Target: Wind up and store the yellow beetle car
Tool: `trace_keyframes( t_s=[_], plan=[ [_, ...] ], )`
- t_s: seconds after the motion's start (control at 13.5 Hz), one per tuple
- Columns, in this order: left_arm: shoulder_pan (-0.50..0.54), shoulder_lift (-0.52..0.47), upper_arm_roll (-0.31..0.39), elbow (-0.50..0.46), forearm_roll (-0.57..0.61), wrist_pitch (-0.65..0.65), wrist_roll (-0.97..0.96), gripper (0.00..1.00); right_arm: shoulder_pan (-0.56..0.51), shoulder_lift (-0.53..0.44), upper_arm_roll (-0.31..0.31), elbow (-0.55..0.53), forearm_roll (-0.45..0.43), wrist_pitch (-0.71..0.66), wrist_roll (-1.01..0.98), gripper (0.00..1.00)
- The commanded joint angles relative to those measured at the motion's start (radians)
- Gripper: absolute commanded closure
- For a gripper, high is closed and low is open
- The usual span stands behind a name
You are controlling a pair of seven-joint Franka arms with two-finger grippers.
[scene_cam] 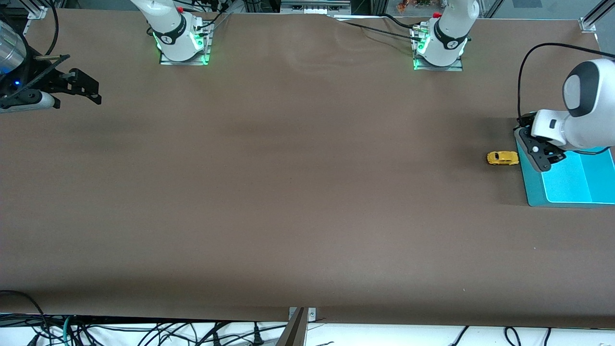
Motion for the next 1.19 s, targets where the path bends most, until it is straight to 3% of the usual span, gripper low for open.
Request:
trace_keyframes(
  t_s=[0.0, 0.3, 0.81, 1.11],
  plan=[
    [0.068, -0.036, -0.013, -0.155, 0.018, 0.164, 0.097, 0.00, -0.003, 0.012, 0.002, 0.034, -0.012, -0.028, 0.013, 0.00],
    [0.110, 0.000, -0.013, -0.290, 0.017, 0.365, 0.182, 0.00, -0.003, 0.012, 0.002, 0.034, -0.010, -0.026, 0.013, 0.00],
    [0.144, 0.132, -0.013, -0.290, 0.017, 0.651, 0.498, 0.00, -0.003, 0.014, 0.002, 0.034, -0.010, -0.026, 0.015, 0.00],
    [0.158, 0.175, -0.013, -0.290, 0.018, 0.688, 0.519, 0.00, -0.003, 0.014, 0.002, 0.034, -0.010, -0.025, 0.015, 0.00]
  ],
)
